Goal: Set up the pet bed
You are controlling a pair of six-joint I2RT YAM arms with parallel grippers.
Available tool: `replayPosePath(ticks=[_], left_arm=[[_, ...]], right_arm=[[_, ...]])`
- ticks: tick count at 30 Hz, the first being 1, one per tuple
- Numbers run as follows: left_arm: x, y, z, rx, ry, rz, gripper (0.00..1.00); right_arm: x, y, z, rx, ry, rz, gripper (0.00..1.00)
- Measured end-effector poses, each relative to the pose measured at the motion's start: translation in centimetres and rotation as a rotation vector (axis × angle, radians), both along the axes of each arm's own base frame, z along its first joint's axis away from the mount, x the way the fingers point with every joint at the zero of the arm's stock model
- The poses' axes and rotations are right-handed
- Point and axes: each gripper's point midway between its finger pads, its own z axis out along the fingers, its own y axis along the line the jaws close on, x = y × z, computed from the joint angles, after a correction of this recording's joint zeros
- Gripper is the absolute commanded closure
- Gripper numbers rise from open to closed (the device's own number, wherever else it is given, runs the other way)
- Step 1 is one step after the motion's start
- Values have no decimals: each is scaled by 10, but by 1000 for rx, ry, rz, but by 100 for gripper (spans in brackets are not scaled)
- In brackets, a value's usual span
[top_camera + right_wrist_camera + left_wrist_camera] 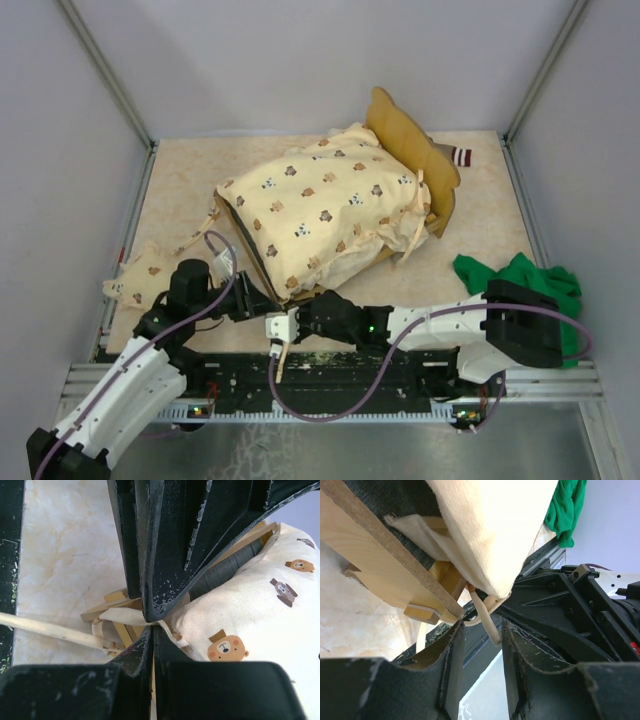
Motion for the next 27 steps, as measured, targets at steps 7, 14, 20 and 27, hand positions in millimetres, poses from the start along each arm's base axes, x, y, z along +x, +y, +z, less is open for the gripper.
replayPosePath(ticks=[7, 14, 20, 27], left_arm=[[3, -2, 0, -3, 0, 0, 89], [4, -2, 1, -3, -8, -1, 100], [9, -1, 6, 2, -22, 20, 100], [17, 1, 18, 4, -62, 55, 100]], right_arm=[[0, 0, 1, 3, 0, 2, 100], [0, -1, 1, 57, 73, -52, 77], [-13, -16, 0, 258, 336, -196, 68], [-46, -14, -2, 529, 666, -368, 59]])
